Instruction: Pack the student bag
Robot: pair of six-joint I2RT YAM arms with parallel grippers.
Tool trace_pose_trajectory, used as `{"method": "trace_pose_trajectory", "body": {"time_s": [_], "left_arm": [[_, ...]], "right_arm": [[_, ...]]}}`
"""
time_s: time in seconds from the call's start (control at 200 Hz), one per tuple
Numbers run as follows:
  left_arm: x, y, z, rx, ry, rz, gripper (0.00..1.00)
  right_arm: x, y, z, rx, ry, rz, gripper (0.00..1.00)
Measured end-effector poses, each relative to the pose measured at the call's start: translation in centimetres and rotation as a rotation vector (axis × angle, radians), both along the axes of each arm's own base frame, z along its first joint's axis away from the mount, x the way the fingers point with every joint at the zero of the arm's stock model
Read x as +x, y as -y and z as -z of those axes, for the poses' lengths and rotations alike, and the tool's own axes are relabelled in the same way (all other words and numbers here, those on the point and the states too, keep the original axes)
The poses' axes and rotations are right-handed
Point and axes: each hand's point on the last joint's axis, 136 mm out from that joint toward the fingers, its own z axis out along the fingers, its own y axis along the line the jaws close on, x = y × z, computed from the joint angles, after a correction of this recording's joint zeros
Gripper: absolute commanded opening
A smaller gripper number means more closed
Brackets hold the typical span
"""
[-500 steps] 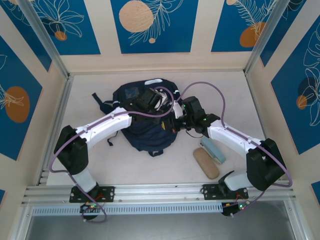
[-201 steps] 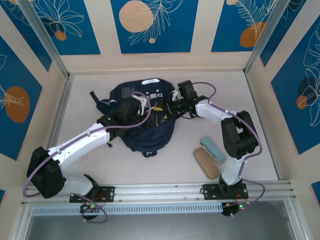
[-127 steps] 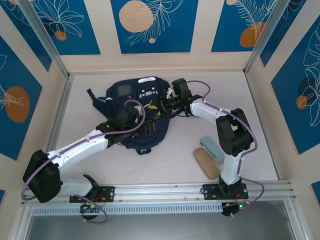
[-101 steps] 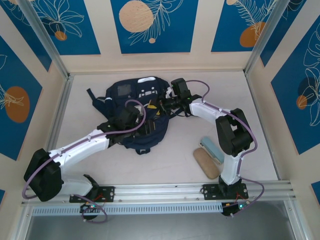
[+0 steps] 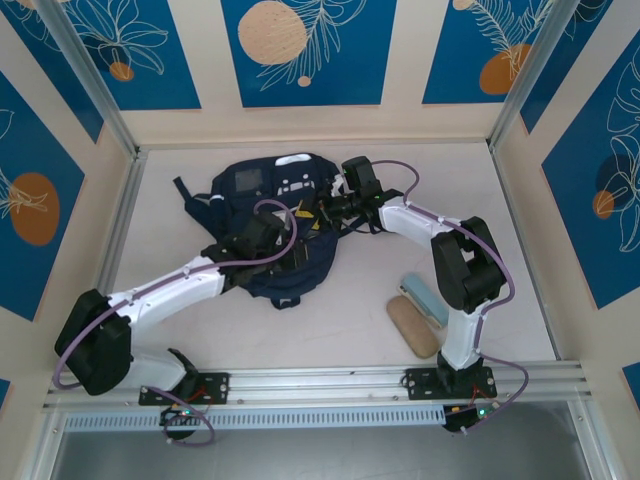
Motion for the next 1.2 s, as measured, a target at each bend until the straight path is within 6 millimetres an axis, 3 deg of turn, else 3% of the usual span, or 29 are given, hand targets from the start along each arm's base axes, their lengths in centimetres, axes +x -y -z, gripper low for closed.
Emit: {"method": "trace_pose_trajectory", "body": {"time_s": [0.275, 0.56, 0.84, 0.94, 1.095, 1.195], "left_arm": [[0.2, 0.0, 0.1, 0.024, 0.012, 0.002, 0.0], [-0.3, -1.2, 0.0, 0.09, 0.026, 0.002, 0.0], [-1.5, -4.3, 0.1, 0.226, 0.052, 0.0, 0.0], [-1.7, -5.2, 0.0, 0.249, 0.067, -0.008, 0.0], [-1.6, -5.0, -0.4, 0.253, 0.097, 0.024, 0.0], [-1.6, -4.4, -0.4, 0.252, 0.103, 0.064, 0.0]], "right_arm": [[0.1, 0.1, 0.1, -0.005, 0.001, 0.005, 0.19], [-0.2, 2.0, 1.1, -0.037, 0.009, 0.036, 0.15], [0.8, 5.9, 0.7, -0.037, 0.038, 0.069, 0.13], [1.1, 7.4, 1.0, -0.021, 0.028, 0.083, 0.22], [1.5, 8.4, 1.0, 0.005, 0.027, 0.111, 0.51], [1.5, 8.4, 0.1, 0.024, 0.038, 0.128, 0.59]]}}
